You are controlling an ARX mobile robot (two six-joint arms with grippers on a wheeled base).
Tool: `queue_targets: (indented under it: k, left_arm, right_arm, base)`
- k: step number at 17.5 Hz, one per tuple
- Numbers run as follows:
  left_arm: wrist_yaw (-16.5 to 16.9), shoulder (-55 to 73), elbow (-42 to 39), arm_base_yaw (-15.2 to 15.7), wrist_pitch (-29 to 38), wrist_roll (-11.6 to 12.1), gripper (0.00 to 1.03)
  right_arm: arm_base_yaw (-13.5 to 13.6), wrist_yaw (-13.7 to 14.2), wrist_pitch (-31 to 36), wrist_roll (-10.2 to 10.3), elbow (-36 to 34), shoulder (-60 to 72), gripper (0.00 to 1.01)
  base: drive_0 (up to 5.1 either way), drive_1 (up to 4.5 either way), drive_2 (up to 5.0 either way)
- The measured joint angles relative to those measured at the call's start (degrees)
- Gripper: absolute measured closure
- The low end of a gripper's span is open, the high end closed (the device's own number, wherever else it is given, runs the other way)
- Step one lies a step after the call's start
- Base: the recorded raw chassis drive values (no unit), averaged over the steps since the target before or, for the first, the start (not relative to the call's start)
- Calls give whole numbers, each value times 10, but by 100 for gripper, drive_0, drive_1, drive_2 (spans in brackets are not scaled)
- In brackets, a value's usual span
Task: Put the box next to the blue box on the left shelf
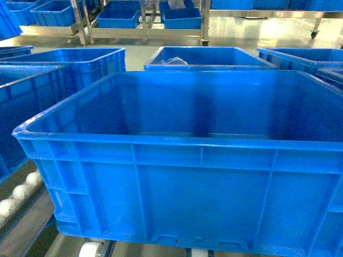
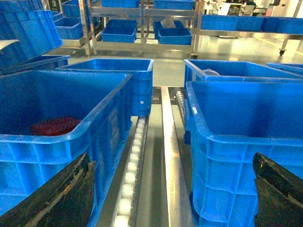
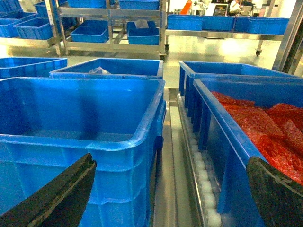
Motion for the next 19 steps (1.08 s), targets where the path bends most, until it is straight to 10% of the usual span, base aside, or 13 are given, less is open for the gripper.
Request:
queue_targets:
  k: [19]
  left_arm:
    - [0,0,0,0,0,0,5]
  right_arm:
    - [0,0,0,0,0,0,3]
  base:
    - [0,0,0]
